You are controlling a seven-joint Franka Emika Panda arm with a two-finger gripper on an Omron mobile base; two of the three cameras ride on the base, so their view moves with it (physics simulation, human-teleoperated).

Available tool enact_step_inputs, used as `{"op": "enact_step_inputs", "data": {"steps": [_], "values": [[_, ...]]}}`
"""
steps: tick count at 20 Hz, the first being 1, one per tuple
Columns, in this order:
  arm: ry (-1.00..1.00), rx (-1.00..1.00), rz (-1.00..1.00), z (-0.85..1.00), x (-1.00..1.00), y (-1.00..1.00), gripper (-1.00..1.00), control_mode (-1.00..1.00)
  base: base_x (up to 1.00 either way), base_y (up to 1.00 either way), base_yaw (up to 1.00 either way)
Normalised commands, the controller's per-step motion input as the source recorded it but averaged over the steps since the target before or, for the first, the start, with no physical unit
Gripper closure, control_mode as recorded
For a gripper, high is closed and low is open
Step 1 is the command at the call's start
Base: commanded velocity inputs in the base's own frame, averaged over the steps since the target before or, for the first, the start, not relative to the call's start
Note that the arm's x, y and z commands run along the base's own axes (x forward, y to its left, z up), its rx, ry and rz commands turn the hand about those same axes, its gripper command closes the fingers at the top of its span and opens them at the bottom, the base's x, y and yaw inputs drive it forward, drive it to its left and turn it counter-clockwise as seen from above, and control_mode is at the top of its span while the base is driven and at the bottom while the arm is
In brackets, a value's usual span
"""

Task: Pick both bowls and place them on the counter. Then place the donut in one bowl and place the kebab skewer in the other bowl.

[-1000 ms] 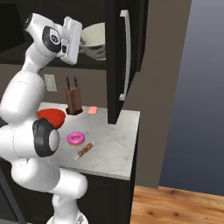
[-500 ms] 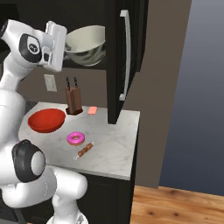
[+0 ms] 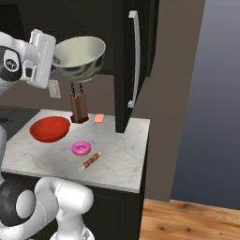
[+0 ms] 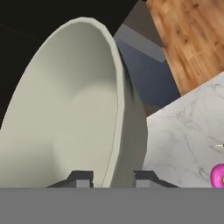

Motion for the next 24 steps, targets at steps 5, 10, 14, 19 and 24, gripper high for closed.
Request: {"op": "enact_step_inputs", "data": {"steps": [5, 10, 14, 19, 24], "values": [[0.02, 0.07, 0.00, -0.18, -0.62, 0.32, 1.00, -1.00, 0.00, 0.00, 0.00], [0.01, 0.06, 0.00, -0.27, -0.57, 0.35, 1.00, -1.00, 0.00, 0.00, 0.00], [0.06, 0.07, 0.00, -0.41, -0.34, 0.42, 1.00, -1.00, 0.00, 0.00, 0.00], [0.08, 0.10, 0.00, -0.55, -0.07, 0.52, 1.00, -1.00, 0.00, 0.00, 0.00], [0.11, 0.08, 0.00, -0.62, 0.04, 0.55, 1.00, -1.00, 0.00, 0.00, 0.00]]}}
